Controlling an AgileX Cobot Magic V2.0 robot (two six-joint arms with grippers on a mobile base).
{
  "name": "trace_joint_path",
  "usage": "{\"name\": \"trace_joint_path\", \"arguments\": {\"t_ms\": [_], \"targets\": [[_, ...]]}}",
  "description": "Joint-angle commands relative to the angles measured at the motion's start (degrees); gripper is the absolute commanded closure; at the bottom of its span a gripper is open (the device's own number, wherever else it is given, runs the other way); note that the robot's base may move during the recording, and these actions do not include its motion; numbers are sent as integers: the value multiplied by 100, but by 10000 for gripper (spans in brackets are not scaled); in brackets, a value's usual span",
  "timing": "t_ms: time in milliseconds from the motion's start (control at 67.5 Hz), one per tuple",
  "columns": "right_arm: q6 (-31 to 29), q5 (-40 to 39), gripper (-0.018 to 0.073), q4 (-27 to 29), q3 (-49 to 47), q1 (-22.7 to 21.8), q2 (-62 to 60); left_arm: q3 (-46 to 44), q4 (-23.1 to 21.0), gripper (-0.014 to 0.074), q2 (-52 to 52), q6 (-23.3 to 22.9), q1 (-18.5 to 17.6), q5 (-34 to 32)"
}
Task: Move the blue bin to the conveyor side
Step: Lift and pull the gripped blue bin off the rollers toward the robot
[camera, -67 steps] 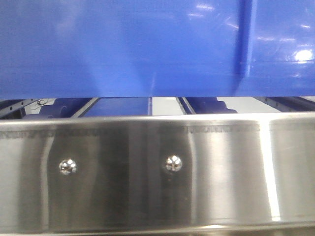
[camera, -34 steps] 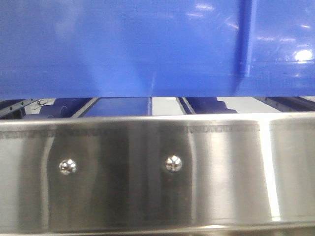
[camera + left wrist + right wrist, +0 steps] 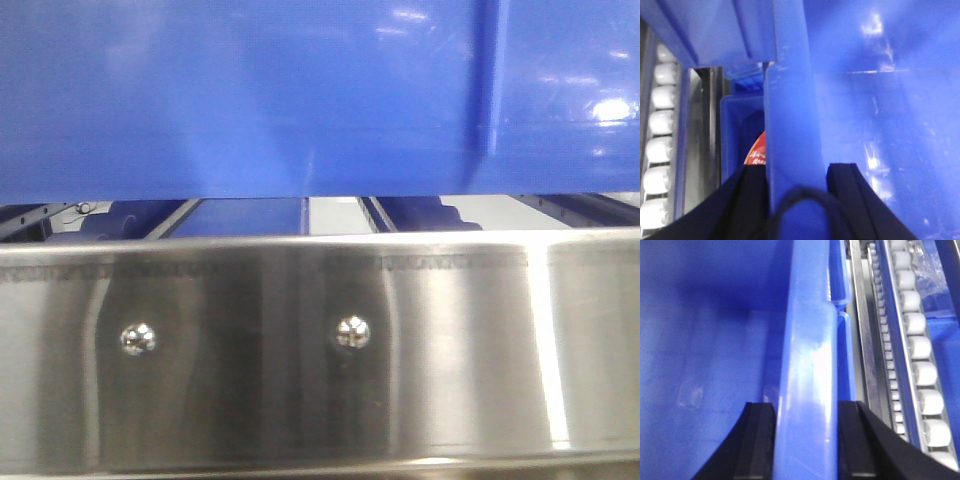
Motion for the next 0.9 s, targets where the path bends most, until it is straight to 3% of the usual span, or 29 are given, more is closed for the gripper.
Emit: {"name": "trace_joint_path", "arguments": {"t_ms": [0, 533, 889], "targets": [[-49, -85, 631, 36, 5, 23, -19, 0, -70, 590, -2, 10, -8, -74], [-49, -460, 631, 26, 5, 23, -493, 0, -70, 593, -718, 10, -8, -298], [-457, -755, 631, 26, 5, 23, -1067, 0, -124, 594, -1631, 10, -20, -97]]}}
